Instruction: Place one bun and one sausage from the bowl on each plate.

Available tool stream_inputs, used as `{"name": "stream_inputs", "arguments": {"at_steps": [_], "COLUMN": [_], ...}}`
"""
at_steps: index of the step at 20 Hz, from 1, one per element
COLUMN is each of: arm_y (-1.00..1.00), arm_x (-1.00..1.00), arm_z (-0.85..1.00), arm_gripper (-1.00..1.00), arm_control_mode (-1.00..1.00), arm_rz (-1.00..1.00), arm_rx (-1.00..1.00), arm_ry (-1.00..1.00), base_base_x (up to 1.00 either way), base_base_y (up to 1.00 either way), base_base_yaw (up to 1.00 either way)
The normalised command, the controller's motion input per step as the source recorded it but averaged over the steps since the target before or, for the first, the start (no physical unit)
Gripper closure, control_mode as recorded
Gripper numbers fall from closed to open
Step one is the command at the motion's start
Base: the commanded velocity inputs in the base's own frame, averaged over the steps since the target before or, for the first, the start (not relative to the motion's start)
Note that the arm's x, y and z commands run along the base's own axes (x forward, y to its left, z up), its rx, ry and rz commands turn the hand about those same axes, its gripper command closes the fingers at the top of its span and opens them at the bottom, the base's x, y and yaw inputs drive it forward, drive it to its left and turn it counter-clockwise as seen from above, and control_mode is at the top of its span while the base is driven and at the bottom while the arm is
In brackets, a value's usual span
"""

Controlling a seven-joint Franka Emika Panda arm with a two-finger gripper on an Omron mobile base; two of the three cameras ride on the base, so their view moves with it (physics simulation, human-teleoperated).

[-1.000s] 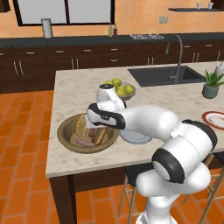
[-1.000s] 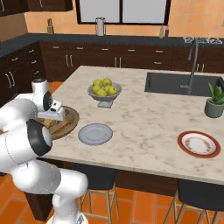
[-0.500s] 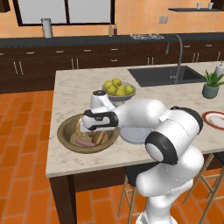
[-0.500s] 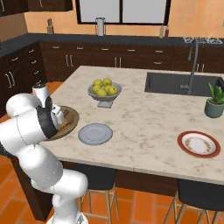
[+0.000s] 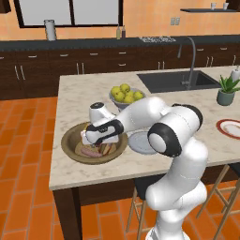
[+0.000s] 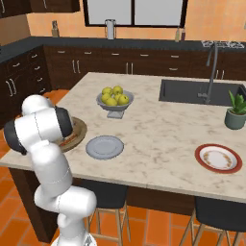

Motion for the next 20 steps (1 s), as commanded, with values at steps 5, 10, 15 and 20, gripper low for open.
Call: {"name": "stream_inputs", "arguments": {"at_steps": [5,10,15,20], "arm_y": [0.01,0.0,-0.02,-0.32], "arm_x": [0.29,-0.08,-0.45,-0.72], "arm_z": [-0.2,-0.08,0.01,0.56], "arm_gripper": [-1.0,1.0,1.0,1.0], "arm_control_mode": [-1.0,-1.0,-1.0,-1.0], "arm_rz": [-0.1,-0.05,-0.02,-0.04], "arm_rx": [-0.03,-0.02,0.0,0.04], "arm_ry": [0.03,0.0,-0.08,-0.14], "base_base_x": [0.0,0.0,0.0,0.0], "base_base_y": [0.0,0.0,0.0,0.0], "base_base_yaw": [0.0,0.0,0.0,0.0]}}
